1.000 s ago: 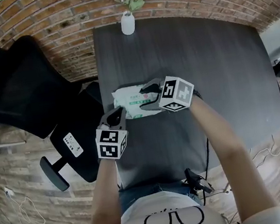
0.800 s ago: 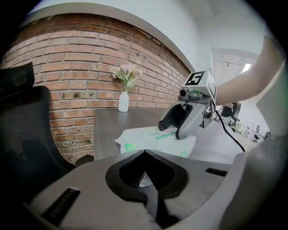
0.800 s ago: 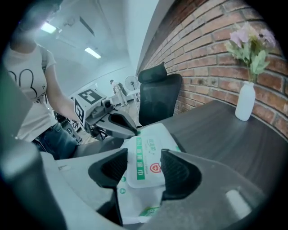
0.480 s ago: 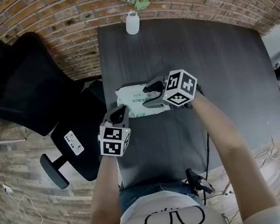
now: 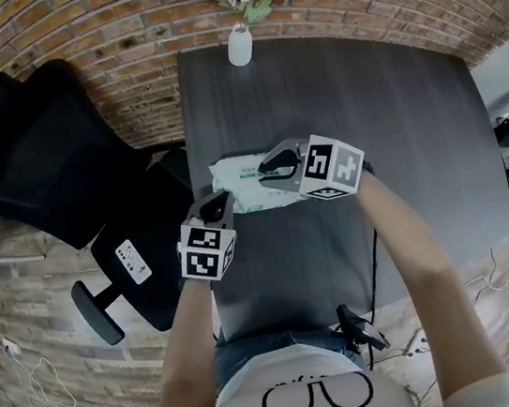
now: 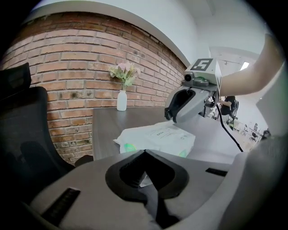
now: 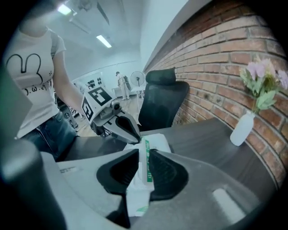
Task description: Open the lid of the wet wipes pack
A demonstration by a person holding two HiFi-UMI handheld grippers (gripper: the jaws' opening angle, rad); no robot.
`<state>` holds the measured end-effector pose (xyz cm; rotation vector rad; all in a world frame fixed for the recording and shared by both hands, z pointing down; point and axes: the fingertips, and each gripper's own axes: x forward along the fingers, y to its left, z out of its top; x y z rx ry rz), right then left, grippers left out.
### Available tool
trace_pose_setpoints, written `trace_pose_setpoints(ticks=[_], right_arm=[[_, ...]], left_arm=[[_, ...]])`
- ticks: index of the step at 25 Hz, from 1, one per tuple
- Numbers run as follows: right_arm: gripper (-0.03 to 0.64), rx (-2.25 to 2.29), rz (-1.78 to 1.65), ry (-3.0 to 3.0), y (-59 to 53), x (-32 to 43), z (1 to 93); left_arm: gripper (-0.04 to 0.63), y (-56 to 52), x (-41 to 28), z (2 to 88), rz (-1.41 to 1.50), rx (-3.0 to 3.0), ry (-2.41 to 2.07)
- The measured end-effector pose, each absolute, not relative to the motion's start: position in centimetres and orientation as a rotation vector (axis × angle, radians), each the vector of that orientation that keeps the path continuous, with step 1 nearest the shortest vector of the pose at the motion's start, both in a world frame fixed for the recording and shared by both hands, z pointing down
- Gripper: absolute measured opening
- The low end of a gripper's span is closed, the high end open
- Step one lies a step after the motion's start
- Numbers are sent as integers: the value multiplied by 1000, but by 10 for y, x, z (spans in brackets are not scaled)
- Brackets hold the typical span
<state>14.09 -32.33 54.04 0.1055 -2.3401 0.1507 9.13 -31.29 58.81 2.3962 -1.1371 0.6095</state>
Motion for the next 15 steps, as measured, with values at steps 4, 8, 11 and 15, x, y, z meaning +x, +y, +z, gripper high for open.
trace_pose_setpoints(ticks=[4, 8, 11, 15], right_arm=[[28, 161, 97, -2362, -332, 143, 529], [18, 252, 19, -2368, -349, 144, 523], [17, 332, -36, -2361, -361, 142, 522], [67, 439, -96, -2314, -380, 143, 532]], left_arm=[[-2, -313, 90, 588, 600, 2393, -1129], [-2, -313, 92, 587, 602, 2395, -1127], [-2, -312, 92, 588, 613, 2399, -1122], [-2, -312, 92, 588, 624, 2403, -1117]])
